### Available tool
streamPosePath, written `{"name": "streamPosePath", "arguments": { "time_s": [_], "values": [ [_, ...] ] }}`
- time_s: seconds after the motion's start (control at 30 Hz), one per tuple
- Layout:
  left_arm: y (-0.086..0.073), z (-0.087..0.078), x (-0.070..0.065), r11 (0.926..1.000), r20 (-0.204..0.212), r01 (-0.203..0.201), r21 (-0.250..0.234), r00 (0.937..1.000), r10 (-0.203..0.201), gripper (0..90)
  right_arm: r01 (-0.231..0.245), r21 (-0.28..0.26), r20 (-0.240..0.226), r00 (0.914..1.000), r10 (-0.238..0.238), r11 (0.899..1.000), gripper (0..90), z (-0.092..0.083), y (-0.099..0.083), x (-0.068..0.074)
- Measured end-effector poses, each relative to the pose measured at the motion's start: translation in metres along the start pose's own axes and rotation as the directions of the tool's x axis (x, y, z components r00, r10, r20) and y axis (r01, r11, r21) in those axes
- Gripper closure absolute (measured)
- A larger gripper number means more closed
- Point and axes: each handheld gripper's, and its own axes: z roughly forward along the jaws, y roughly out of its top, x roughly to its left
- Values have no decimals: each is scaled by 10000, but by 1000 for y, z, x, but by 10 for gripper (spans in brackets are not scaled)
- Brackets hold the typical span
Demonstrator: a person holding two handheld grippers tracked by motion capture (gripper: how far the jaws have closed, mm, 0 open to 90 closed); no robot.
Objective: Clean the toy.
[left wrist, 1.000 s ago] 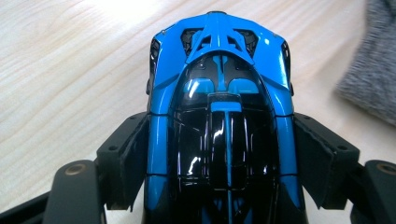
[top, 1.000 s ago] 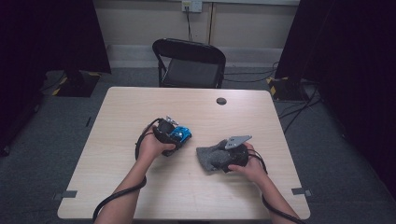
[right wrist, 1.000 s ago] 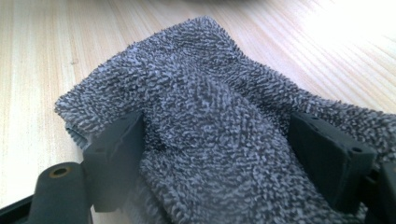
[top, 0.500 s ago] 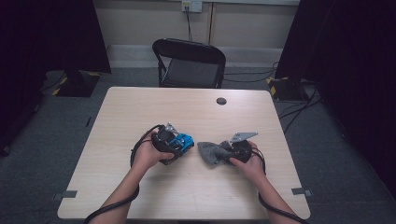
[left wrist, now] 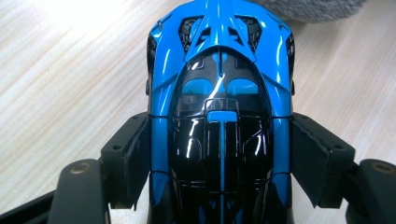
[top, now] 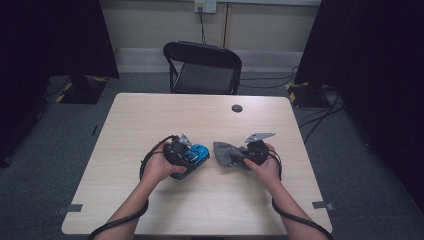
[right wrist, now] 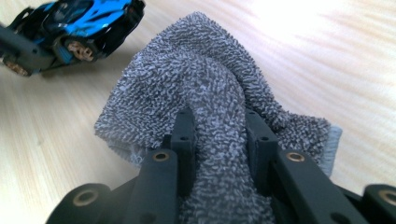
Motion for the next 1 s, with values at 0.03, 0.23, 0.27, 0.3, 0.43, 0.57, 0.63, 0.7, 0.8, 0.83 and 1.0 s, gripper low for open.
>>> {"name": "streamPosePath", "arguments": {
  "time_s": [0.03,0.23,0.27,0.3,0.43,0.57,0.63,0.7,0.8,0.83,1.0],
  "values": [
    [2,-2,-1,10000,-19,-88,-17,10000,88,282,-91,-55,37,10000,92,9999,703,-1,2,-1],
    [10,-1,-8,9993,80,-347,106,9994,347,282,-612,-547,169,9979,622,9966,714,-7,18,-6],
    [12,-1,-10,9986,83,-502,163,9987,500,282,-695,-635,150,9974,706,9956,715,-8,21,-6],
    [12,-1,-10,9986,83,-502,163,9987,500,282,-736,-722,81,9972,744,9947,716,-9,25,-6],
    [20,2,-18,9965,273,-816,195,9963,810,282,-659,-764,161,9976,673,9949,716,-8,37,-3],
    [29,5,-26,9918,349,-1250,273,9917,1240,282,-457,-638,-42,9990,455,9969,716,-1,50,4],
    [32,6,-27,9893,392,-1418,355,9893,1405,282,-228,-417,-26,9997,228,9989,716,4,54,8],
    [33,7,-28,9888,397,-1427,432,9892,1410,282,-161,-284,-51,9999,160,9995,716,7,55,10],
    [31,8,-24,9899,243,-1337,472,9909,1326,282,-160,-16,-359,9992,160,9999,721,10,51,8],
    [31,8,-24,9899,243,-1337,472,9909,1326,282,-139,73,-418,9990,142,9999,721,10,50,8],
    [29,9,-19,9921,128,-1156,490,9933,1151,282,-164,276,-593,9981,180,9995,722,10,43,6]
  ]
}}
